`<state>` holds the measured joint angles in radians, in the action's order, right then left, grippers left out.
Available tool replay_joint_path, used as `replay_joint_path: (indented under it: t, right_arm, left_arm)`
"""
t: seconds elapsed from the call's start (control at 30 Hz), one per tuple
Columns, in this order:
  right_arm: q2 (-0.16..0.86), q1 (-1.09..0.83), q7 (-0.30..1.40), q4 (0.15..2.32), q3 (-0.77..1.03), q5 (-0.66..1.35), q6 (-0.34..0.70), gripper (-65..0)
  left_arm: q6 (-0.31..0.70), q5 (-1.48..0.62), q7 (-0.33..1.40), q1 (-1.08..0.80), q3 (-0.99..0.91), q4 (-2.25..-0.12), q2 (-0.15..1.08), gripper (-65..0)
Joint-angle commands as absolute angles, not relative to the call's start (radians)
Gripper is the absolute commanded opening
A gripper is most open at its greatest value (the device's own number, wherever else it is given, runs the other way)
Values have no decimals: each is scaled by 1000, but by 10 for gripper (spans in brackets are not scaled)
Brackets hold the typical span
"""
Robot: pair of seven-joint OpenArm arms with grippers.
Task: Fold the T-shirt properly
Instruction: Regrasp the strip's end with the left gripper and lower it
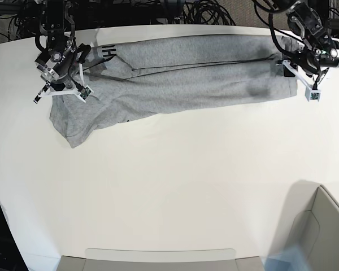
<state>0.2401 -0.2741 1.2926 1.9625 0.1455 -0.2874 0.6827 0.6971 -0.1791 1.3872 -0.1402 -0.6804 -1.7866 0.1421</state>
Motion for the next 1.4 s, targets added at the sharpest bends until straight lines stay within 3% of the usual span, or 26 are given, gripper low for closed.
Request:
replay_joint_path:
  t: [0.0,0.2,0.7,0.93,1.13,1.23,1.37]
  right_arm:
    - [248,-266,1291,1979,151,-295,698,-650]
    - [252,-266,1282,1979,151,-295,698,-650]
    - [252,-272,1239,1977,151,-297,698,-650]
    - [255,-272,1239,1977,151,-297,698,-650]
    - [255,-271,1239,1977,143,-297,698,-650]
    - [254,-268,1239,1977,148,-297,698,-650]
    - [255,-268,1239,1977,151,-298,698,-650]
  left_arm:
    - [698,-177,1396,-136,-684,-1776,156,-249]
    - [698,-171,1396,-136,-693,-1658,159,-249]
    - [698,-170,1376,-134,-693,-1633,160,-248]
    - [698,-174,1208,-128,-673,-1330,160,-246]
    - [698,-176,1158,-10,-573,-1049,160,-254]
    - [698,-176,1159,36,-553,-986,159,-322]
    - [698,-170,1167,54,-555,-964,160,-500]
